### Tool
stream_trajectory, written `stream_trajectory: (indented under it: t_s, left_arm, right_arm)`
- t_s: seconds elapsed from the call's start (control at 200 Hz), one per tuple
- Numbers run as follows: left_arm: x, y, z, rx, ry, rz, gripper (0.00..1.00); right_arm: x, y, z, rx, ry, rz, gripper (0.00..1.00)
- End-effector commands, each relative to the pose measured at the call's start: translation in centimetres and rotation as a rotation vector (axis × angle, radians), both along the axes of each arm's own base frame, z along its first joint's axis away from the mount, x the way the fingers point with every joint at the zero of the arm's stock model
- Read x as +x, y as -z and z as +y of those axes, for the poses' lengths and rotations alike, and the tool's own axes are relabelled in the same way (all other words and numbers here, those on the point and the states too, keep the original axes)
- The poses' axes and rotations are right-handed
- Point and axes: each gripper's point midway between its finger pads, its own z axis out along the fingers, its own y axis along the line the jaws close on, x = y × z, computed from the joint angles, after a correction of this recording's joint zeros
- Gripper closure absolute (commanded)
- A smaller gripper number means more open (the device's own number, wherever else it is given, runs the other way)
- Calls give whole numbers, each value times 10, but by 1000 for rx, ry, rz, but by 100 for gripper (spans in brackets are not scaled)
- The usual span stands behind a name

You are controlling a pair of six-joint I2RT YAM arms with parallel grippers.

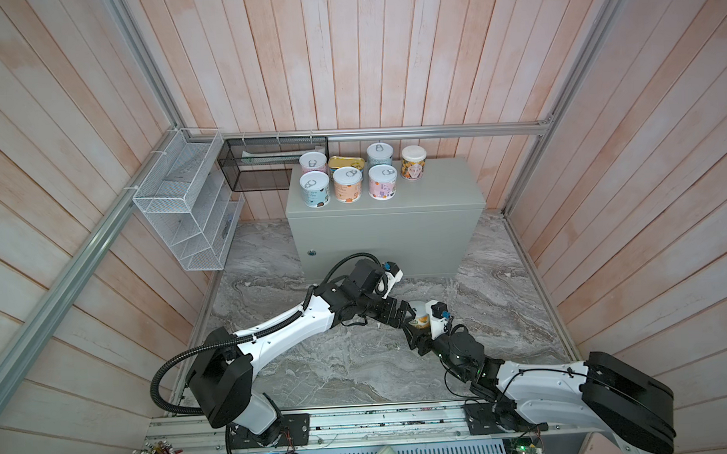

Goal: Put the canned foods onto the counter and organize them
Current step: 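Close the right gripper on the canister and open the left gripper, then raise the canister with the right gripper onto the cabinet top while the left gripper withdraws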

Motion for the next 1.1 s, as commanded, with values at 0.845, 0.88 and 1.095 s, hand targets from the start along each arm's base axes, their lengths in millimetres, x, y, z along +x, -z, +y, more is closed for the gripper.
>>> stream_trajectory:
  t_s: [0.845,0.88,1.095]
  left_arm:
    - [38,18,85,20,-303,-395,0]
    - [36,17,84,0,-290,-406,0]
    - [29,28,89,-91,-305,-466,0]
  right_arm:
    - [8,-116,-30,127,147,-147,42]
    - [11,-121,-31,109,163,-145,42]
    - [16,-171,-14,90,117,-183,41]
